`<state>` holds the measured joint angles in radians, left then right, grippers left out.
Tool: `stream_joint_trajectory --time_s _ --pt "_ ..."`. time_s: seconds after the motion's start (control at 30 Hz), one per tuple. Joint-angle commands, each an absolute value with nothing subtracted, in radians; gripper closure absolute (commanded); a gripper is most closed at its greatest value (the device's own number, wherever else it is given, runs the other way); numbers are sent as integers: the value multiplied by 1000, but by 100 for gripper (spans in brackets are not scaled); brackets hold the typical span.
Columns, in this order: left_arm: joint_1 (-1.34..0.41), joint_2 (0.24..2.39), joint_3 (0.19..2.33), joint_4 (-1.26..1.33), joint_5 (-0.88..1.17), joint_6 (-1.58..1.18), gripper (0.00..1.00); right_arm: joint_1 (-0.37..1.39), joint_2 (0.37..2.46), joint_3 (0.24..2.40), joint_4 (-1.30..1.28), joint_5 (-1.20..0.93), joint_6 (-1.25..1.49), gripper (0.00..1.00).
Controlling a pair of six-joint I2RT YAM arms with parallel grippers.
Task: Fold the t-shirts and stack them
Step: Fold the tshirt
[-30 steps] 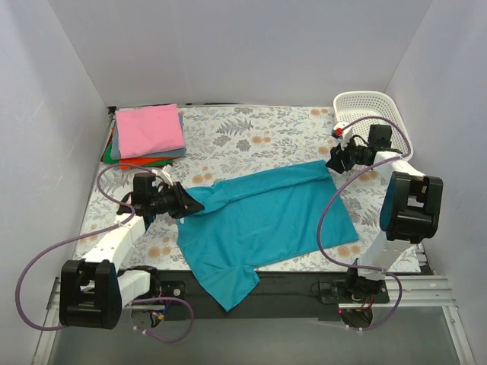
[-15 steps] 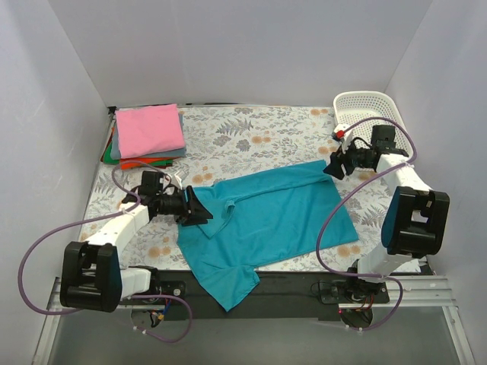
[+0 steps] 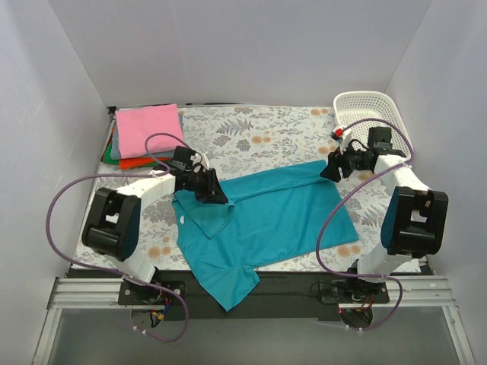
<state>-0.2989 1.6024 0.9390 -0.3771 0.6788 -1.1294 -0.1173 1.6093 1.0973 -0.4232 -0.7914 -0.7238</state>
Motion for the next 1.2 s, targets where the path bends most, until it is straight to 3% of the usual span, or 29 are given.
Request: stream_joint_trajectory --time_s 0.0,0.23,0.43,0.53,0.7,0.87,1.17 --pt "-354 1654 971 -357 615 -1121 80 -117 1617 1123 -419 -755 -678 37" --pt "-405 1724 930 -319 637 -1112 77 -117 1666 1190 -420 -693 -649 38" --pt "-405 1563 908 -253 647 -1094 69 -109 1742 1296 -419 -608 -600 40" --pt "-403 1459 902 -241 545 -1089 69 -92 1811 1368 -428 -554 -566 43" --pt "-321 1344 789 -195 365 -1175 70 -45 1930 1457 -449 -448 -531 48" --pt "-200 1341 697 -166 348 -1262 75 -32 2011 1511 -459 -396 -492 53" --pt "-183 1399 640 -112 308 -1321 76 -21 2054 1508 -476 -368 -480 59"
